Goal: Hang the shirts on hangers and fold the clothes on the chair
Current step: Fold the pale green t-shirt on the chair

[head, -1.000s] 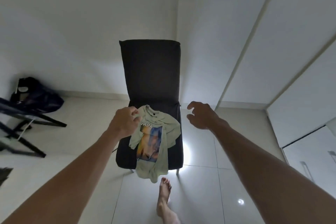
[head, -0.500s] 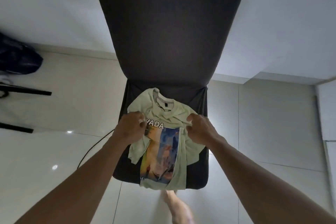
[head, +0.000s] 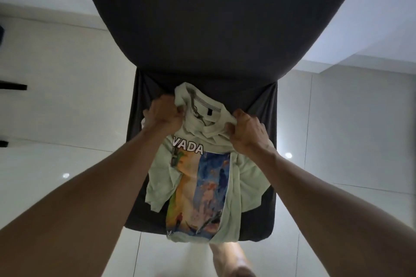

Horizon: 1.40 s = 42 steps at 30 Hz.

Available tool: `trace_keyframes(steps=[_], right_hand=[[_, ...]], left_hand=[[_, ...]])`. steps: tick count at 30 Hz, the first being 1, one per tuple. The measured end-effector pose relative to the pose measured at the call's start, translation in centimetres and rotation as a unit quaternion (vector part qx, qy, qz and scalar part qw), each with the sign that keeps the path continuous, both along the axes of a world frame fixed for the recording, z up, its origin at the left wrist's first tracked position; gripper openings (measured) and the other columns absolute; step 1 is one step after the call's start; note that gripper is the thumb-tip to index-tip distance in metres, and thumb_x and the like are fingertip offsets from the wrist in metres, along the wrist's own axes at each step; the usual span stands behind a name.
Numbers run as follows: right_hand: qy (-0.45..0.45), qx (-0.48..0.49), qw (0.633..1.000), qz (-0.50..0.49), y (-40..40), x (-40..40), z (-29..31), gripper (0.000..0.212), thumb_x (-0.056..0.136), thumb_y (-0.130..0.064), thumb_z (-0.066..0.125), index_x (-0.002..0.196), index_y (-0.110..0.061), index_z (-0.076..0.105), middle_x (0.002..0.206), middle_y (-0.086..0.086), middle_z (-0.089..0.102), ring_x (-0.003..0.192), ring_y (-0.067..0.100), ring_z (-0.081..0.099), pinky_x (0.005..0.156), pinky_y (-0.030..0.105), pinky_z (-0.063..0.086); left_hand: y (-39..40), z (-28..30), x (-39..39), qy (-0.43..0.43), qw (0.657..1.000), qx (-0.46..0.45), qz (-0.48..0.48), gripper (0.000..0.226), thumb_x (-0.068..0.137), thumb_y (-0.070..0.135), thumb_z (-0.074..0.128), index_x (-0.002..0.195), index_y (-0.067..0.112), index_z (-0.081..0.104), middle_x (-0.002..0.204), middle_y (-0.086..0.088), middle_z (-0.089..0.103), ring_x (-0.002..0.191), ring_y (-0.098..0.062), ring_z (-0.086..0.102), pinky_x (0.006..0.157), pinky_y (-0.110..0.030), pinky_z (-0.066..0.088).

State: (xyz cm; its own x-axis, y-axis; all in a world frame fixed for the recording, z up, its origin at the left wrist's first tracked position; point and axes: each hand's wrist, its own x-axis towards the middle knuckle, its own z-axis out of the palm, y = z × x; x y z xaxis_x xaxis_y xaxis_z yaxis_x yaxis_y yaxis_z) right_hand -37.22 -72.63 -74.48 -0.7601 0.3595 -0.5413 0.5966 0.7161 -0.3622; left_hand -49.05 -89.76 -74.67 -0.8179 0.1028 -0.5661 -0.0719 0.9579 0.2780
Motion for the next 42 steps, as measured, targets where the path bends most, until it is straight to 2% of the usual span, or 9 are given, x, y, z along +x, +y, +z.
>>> trace_keyframes(steps=[10,15,20,22,25,30,37,40,42], right_hand=[[0.111,0.000,0.992,-0.066,-3.9,3.8,10.9,0.024,0.103,-0.043,0.043,0.086,-0.026,0.046,0.075,-0.003,0.058,0.071,0.026,0.058,0.058,0.033,0.038],[0.162,0.074,0.978,-0.105,-9.2,8.1,20.7,0.016,0.096,-0.038,0.053,0.104,-0.024,0.051,0.103,-0.005,0.053,0.095,0.019,0.051,0.077,0.038,0.049],[0.088,-0.299,0.911,-0.268,-20.6,14.0,33.7,0.054,0.097,-0.057,0.047,0.096,-0.009,0.071,0.093,0.010,0.075,0.077,0.022,0.069,0.071,0.036,0.057],[0.083,-0.383,0.870,-0.299,-24.4,16.8,37.7,0.054,0.095,-0.061,0.048,0.098,-0.012,0.072,0.099,0.011,0.074,0.088,0.026,0.071,0.077,0.040,0.060],[0.138,-0.384,0.855,-0.319,-27.1,20.6,42.7,0.039,0.089,-0.053,0.063,0.097,-0.016,0.074,0.101,0.008,0.074,0.093,0.027,0.071,0.083,0.043,0.060],[0.241,-0.323,0.853,-0.331,-28.1,25.7,50.1,0.024,0.081,-0.006,0.053,0.065,-0.011,0.071,0.072,0.009,0.071,0.065,0.021,0.068,0.061,0.028,0.056],[0.335,-0.212,0.906,-0.149,-26.6,30.2,60.8,0.029,0.096,-0.044,0.062,0.096,-0.017,0.073,0.101,0.005,0.067,0.097,0.023,0.064,0.085,0.037,0.056],[0.341,-0.204,0.914,-0.081,-25.9,31.1,65.4,0.041,0.085,-0.047,0.075,0.092,-0.007,0.077,0.092,0.008,0.072,0.084,0.019,0.069,0.079,0.036,0.059],[0.348,-0.157,0.923,-0.049,-25.5,31.6,67.8,0.065,0.077,-0.056,0.077,0.085,0.008,0.068,0.075,0.012,0.059,0.068,0.025,0.057,0.065,0.036,0.051]], left_hand=[[-7.2,12.3,4.9,0.053,0.984,0.161,0.053,0.033,0.099,0.040,0.051,0.087,0.010,0.058,0.090,-0.008,0.064,0.091,-0.032,0.061,0.074,-0.036,0.044],[-11.8,22.6,10.1,0.033,0.957,0.274,0.093,0.028,0.095,0.035,0.062,0.085,0.009,0.067,0.081,-0.007,0.068,0.076,-0.025,0.065,0.070,-0.037,0.052],[-16.4,34.0,20.1,0.056,0.936,0.347,-0.006,0.029,0.091,0.024,0.065,0.063,0.016,0.067,0.057,0.007,0.061,0.052,-0.006,0.055,0.054,-0.022,0.043],[-18.5,37.9,24.2,0.051,0.921,0.382,-0.053,0.029,0.095,0.020,0.061,0.069,0.019,0.071,0.061,0.010,0.067,0.059,-0.005,0.065,0.058,-0.016,0.048],[-21.2,43.2,28.7,0.008,0.897,0.434,-0.081,0.020,0.098,0.013,0.058,0.091,0.011,0.076,0.081,-0.002,0.076,0.078,-0.017,0.074,0.079,-0.034,0.061],[-23.9,50.8,34.4,-0.101,0.849,0.488,-0.177,0.020,0.089,0.001,0.067,0.106,0.007,0.076,0.099,-0.007,0.077,0.097,-0.022,0.073,0.091,-0.034,0.058],[-27.8,56.2,33.1,0.170,0.884,0.426,-0.086,0.040,0.084,0.020,0.078,0.120,0.023,0.061,0.104,0.002,0.066,0.098,-0.021,0.065,0.079,-0.030,0.055],[-27.1,57.6,32.7,0.125,0.888,0.401,-0.187,0.071,0.076,0.033,0.084,0.137,0.035,0.047,0.125,0.009,0.055,0.113,-0.015,0.055,0.094,-0.035,0.050],[-25.8,58.7,33.4,0.101,0.867,0.437,-0.219,0.058,0.075,0.031,0.084,0.127,0.033,0.058,0.121,0.010,0.064,0.110,-0.013,0.061,0.095,-0.039,0.054]])
